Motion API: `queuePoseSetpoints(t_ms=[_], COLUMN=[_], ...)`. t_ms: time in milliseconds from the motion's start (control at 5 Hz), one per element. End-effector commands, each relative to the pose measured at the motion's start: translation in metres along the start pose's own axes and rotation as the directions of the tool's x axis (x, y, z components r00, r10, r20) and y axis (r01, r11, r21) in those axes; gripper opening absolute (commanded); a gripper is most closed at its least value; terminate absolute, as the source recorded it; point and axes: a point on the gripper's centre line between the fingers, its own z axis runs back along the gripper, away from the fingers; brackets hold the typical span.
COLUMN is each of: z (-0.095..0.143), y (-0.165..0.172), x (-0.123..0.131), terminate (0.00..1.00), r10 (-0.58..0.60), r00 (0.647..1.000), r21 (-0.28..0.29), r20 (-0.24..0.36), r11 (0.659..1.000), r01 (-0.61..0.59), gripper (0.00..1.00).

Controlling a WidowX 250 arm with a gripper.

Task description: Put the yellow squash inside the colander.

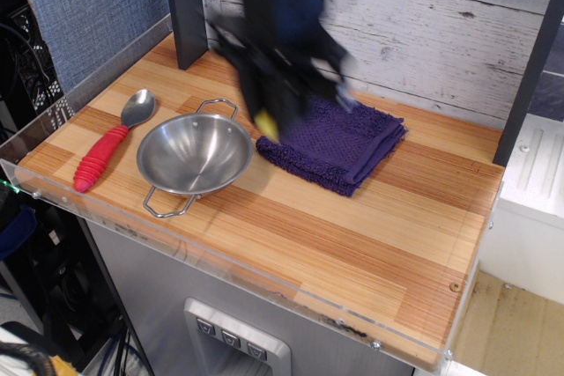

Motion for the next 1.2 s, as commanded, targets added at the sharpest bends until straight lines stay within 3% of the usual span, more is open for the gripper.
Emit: queuePoseSetpoints(t_ms=[0, 600, 1000], z=[-0.008, -0.065, -0.077], y=[0.069, 0.102, 0.102], x=[-0.032, -0.042, -0.024], terminate=[0.0, 0.0, 0.0], r10=[0.107, 0.164, 0.16], r00=[0.994, 0.974, 0.973], r21=[0.068, 0.07, 0.068], r20=[-0.018, -0.158, -0.168], r11=[0.992, 0.985, 0.986], r01=[-0.105, -0.155, -0.151], gripper=[0.0, 0.0, 0.0])
